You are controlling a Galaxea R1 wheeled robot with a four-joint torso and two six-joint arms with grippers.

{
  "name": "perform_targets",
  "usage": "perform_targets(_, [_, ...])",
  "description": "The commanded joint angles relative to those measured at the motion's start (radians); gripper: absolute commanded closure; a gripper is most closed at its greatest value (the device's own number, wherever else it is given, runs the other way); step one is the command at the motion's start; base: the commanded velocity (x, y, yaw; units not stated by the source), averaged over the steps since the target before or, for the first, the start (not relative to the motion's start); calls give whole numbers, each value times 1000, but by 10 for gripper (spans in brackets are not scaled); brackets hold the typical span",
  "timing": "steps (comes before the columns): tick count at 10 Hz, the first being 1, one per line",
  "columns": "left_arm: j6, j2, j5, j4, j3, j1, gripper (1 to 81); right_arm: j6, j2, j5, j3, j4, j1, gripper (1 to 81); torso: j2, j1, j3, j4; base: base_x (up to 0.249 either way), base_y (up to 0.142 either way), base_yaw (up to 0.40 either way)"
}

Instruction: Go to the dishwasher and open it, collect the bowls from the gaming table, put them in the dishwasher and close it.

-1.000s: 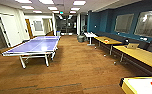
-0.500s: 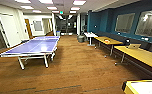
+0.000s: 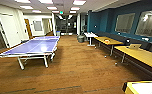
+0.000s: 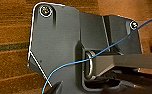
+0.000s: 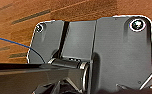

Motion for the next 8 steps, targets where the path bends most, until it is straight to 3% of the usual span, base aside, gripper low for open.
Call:
perform_targets(1, [6, -4, 54, 7, 3, -35, 10, -5, -1, -40, 6, -9, 47, 10, 0, 0, 0, 0, 0, 0, 0])
perform_targets(5, [6, -4, 54, 6, 3, -35, 10, -3, -1, -40, 6, -9, 45, 10, 0, 0, 0, 0, 0, 0, -25])
perform_targets(8, [8, -6, 54, 6, 3, -35, 10, -3, -1, -40, 6, -9, 45, 10, 0, 0, 0, 0, 0, 0, -245])
